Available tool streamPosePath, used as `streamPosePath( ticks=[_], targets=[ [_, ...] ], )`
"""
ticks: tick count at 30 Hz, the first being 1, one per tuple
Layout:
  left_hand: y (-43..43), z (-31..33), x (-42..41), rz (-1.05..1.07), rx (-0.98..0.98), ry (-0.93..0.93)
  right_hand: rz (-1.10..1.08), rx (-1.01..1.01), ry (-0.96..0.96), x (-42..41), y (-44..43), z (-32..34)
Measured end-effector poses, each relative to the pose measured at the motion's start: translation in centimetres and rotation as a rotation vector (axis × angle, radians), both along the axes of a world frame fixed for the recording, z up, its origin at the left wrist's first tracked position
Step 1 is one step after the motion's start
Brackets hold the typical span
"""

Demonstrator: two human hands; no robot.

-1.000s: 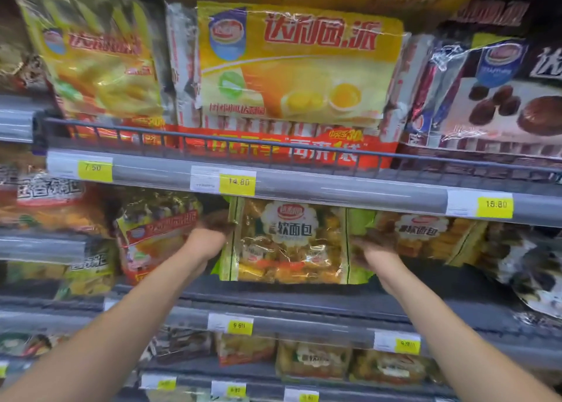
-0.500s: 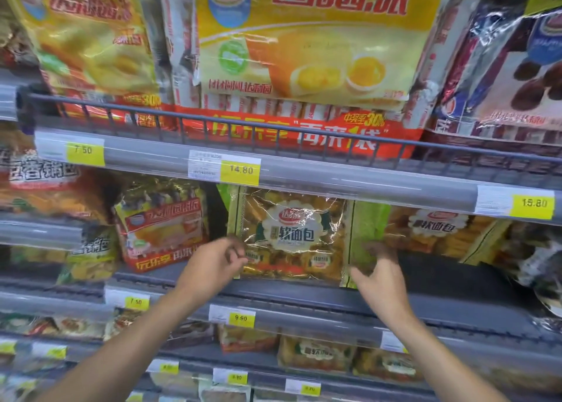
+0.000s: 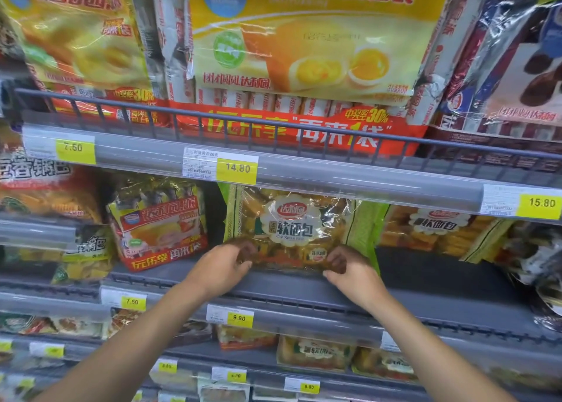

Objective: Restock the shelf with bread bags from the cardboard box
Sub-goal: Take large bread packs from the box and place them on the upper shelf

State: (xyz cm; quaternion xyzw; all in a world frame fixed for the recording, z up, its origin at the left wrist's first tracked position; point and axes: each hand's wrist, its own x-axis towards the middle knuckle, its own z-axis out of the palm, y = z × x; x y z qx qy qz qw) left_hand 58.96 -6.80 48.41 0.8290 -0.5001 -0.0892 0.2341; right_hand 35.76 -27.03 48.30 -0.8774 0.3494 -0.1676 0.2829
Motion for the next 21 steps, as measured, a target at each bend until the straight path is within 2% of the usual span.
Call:
streamPosePath(
  ticks=[9, 21],
  targets=[
    [-1.4, 0.1, 1.2, -0.026, -0.051, 0.044, -0.016, -0.002, 0.031, 2.6, -1.8, -0.2],
    [-0.8, 0.2, 0.8, -0.005, 0.022, 0.028, 0.047, 0.020, 0.076, 1.4, -1.1, -0.1]
  ],
)
